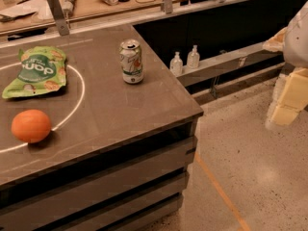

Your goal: Move 7up can near green rice chip bag

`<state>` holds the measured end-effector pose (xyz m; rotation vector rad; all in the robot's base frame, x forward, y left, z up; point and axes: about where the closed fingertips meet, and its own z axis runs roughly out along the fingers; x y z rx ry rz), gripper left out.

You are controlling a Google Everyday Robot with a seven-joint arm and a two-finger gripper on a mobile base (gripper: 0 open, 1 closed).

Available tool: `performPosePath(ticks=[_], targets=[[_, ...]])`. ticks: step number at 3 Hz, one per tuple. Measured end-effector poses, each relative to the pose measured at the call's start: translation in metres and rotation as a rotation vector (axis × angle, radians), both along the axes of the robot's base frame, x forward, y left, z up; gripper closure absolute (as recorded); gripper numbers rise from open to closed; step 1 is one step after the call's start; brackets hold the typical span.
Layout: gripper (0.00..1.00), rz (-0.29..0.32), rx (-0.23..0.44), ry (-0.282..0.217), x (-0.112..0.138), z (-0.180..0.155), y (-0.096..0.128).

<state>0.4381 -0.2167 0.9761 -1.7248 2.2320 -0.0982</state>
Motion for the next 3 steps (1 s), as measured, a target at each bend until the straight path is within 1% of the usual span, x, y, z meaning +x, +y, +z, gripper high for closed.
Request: performPosePath(ticks=[1,3], targets=[[0.0,0.0,0.0,0.0,0.0,0.0,0.0],[0.0,0.089,0.079,-0.052,0.078,0.007,0.059]])
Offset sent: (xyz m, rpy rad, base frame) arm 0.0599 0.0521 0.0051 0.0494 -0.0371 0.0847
